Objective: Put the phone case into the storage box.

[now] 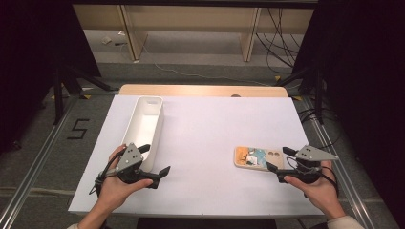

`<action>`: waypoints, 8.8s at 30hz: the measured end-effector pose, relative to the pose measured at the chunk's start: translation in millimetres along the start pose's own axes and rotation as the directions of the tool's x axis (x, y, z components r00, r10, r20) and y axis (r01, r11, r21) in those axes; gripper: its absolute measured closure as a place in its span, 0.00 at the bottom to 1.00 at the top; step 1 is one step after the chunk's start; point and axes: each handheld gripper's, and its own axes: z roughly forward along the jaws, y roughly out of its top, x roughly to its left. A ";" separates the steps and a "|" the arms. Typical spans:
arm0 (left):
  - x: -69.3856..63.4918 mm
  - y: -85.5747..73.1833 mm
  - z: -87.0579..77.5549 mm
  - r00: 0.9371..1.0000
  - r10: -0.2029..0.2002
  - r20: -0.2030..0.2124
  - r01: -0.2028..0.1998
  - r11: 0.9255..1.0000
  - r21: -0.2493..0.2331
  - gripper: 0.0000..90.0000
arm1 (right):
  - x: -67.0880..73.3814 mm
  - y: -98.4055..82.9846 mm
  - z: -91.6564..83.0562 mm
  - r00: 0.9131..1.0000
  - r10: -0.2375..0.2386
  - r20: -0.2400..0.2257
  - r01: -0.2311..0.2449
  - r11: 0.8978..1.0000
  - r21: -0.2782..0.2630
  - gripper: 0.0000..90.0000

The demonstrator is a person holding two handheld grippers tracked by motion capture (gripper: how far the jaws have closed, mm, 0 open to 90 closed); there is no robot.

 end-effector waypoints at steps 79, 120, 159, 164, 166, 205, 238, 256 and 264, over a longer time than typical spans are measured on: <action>-2.2 -1.8 2.8 1.000 -0.011 0.012 0.011 1.000 -0.008 0.00 | -64.9 15.6 103.8 0.965 -0.005 0.264 -0.126 0.869 0.478 1.00; -5.3 -1.6 3.6 1.000 -0.008 0.028 0.008 1.000 -0.009 0.00 | 7.1 74.2 171.2 0.996 -0.032 0.081 0.001 0.932 0.362 1.00; -6.7 -1.5 5.2 1.000 -0.004 0.030 0.004 1.000 -0.004 0.00 | -83.5 46.3 131.4 0.952 0.067 0.298 -0.199 0.875 0.440 1.00; -6.9 -1.7 4.0 1.000 -0.006 0.028 0.007 1.000 -0.006 0.00 | -85.5 36.8 137.0 0.950 0.082 0.301 -0.218 0.864 0.453 1.00; -6.7 -1.7 4.0 1.000 -0.006 0.029 0.006 1.000 -0.006 0.00 | -85.9 37.7 138.3 0.951 0.080 0.300 -0.215 0.865 0.453 1.00; -7.5 -1.7 4.6 0.999 -0.004 0.038 0.004 1.000 -0.007 0.00 | -53.7 68.1 204.5 0.978 0.043 0.203 -0.120 0.914 0.387 1.00; -8.6 -1.6 4.8 0.999 -0.003 0.042 0.003 1.000 -0.003 0.00 | 6.1 84.4 209.4 0.912 0.278 0.301 -0.395 0.796 0.459 0.07; -9.0 -1.8 4.3 0.999 -0.004 0.045 0.004 1.000 -0.004 0.00 | 17.2 84.4 224.8 0.893 0.257 0.371 -0.420 0.772 0.477 0.04; -8.9 -1.8 4.6 0.999 -0.001 0.046 0.001 1.000 -0.004 0.00 | 16.7 81.8 229.4 0.894 0.242 0.378 -0.416 0.763 0.495 0.01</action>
